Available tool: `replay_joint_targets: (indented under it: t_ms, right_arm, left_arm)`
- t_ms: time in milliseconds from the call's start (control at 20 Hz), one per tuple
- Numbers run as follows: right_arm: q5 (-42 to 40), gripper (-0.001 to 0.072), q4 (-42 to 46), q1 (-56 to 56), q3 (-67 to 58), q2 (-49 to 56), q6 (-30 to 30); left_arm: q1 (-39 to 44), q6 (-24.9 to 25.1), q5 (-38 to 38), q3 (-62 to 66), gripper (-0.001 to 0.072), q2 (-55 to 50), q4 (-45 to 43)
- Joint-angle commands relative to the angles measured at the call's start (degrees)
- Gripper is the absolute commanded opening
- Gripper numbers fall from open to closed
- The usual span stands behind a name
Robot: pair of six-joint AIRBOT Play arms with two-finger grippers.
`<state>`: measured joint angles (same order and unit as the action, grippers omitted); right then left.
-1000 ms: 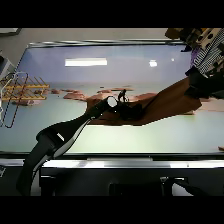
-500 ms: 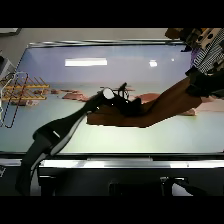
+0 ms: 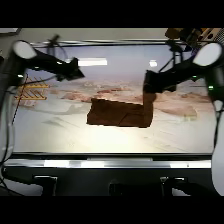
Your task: Fold the clothes and pants, and hang the long-sleeved shirts on hangers.
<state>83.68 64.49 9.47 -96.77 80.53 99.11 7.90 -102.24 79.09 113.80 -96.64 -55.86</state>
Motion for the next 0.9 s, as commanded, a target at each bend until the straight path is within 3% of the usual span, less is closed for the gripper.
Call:
replay_joint_targets:
  t_ms: [0,300,850]
  right_arm:
    - [-8.1,0.0029,0.3,10.6,0.0,4.8,4.3]
    - [-16.8,0.0029,0.2,20.0,0.0,13.9,7.4]
    - [-25.8,0.0029,-2.1,22.6,0.0,24.2,9.0]
  left_arm:
    - [-10.7,0.3,4.7,0.0,0.0020,7.9,-2.3]
    - [-18.4,1.9,9.1,0.0,0.0020,11.8,-2.3]
    - [-18.8,2.8,9.5,0.0,0.0020,11.8,-2.3]
